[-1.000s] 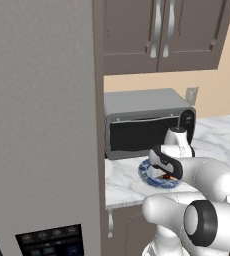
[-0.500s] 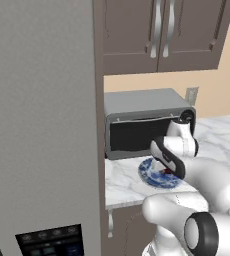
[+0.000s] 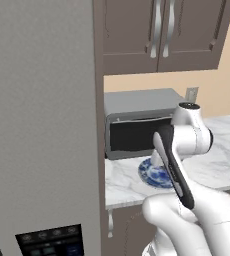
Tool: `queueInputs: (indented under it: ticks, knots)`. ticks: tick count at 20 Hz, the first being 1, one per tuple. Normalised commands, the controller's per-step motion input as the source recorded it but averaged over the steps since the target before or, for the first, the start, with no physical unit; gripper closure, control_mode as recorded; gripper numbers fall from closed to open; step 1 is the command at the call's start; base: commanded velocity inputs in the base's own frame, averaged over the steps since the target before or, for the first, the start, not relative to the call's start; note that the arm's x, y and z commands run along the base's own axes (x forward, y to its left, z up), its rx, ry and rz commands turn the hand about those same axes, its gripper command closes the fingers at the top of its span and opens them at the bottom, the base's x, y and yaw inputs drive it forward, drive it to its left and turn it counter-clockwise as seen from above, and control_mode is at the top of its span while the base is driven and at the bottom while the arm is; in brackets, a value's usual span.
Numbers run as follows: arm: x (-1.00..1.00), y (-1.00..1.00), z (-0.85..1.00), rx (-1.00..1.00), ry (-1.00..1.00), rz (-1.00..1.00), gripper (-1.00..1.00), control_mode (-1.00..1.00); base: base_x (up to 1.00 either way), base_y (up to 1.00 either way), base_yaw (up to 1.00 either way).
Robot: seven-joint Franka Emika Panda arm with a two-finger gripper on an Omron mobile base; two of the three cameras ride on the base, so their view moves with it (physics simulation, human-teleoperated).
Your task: Place the steak on the top rack of the oven.
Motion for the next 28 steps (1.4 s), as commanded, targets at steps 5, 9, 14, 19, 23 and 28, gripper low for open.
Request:
queueInputs:
  ticks: [5,9,14,19,23,28]
  knots:
    - [-0.98,0.04,0.95,-0.05,-0.13,-0.01,1.00,-1.00,0.00,0.00,0.00]
    - [-0.64,-0.01,0.54,-0.04,-0.11,-0.04,1.00,-1.00,0.00,0.00,0.00]
    - [-0.52,-0.02,0.10,0.00,-0.14,-0.01,1.00,-1.00,0.00,0.00,0.00]
    - [-0.11,-0.02,0.00,0.00,-0.01,0.00,1.00,-1.00,0.00,0.00,0.00]
    - [-0.09,0.00,0.00,0.00,0.00,0.00,1.00,-1.00,0.00,0.00,0.00]
    - [-0.12,0.00,0.00,0.00,0.00,0.00,1.00,1.00,-0.66,0.03,0.01]
